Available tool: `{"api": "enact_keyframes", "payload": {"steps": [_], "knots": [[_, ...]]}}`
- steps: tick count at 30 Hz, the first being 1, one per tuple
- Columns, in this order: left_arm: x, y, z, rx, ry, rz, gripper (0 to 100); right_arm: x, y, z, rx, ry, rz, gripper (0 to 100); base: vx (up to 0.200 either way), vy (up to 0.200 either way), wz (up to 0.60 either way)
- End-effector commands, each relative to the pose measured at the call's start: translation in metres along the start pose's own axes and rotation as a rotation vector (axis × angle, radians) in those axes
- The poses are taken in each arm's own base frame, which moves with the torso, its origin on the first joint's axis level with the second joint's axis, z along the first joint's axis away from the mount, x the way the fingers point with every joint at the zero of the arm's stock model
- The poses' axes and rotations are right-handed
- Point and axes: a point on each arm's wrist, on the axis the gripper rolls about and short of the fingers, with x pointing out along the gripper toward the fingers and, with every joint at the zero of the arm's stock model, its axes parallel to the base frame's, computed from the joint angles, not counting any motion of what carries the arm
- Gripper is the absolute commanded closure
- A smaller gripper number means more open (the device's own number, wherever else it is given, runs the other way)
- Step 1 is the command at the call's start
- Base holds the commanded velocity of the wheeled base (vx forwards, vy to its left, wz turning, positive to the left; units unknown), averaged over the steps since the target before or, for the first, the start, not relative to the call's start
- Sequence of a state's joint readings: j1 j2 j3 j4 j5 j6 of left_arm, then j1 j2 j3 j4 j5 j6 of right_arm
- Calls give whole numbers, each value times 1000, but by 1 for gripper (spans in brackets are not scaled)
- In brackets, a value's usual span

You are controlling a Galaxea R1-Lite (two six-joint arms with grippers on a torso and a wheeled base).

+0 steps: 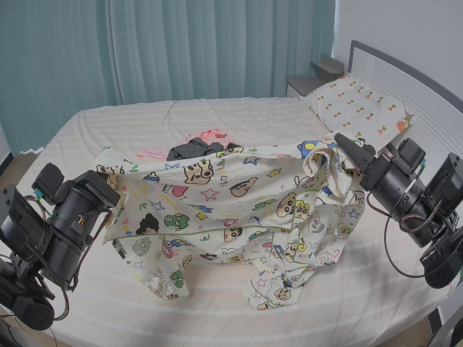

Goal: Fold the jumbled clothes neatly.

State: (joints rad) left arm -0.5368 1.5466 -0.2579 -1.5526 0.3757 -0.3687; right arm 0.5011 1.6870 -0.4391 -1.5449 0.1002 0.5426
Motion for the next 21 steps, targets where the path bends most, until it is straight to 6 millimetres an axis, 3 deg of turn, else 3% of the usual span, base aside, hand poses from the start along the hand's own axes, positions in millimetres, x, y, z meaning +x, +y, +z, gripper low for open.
{"api": "enact_keyframes", "payload": {"steps": [1,10,21], "knots": [[-1,0,0,-1,-6,-4,100,-2,2,1,1,0,5,100,0,0,0],[-3,0,0,-2,-4,-8,100,-9,15,9,5,-23,50,100,0,0,0],[-5,1,0,7,0,-10,100,-10,15,10,4,-25,50,100,0,200,0]]}}
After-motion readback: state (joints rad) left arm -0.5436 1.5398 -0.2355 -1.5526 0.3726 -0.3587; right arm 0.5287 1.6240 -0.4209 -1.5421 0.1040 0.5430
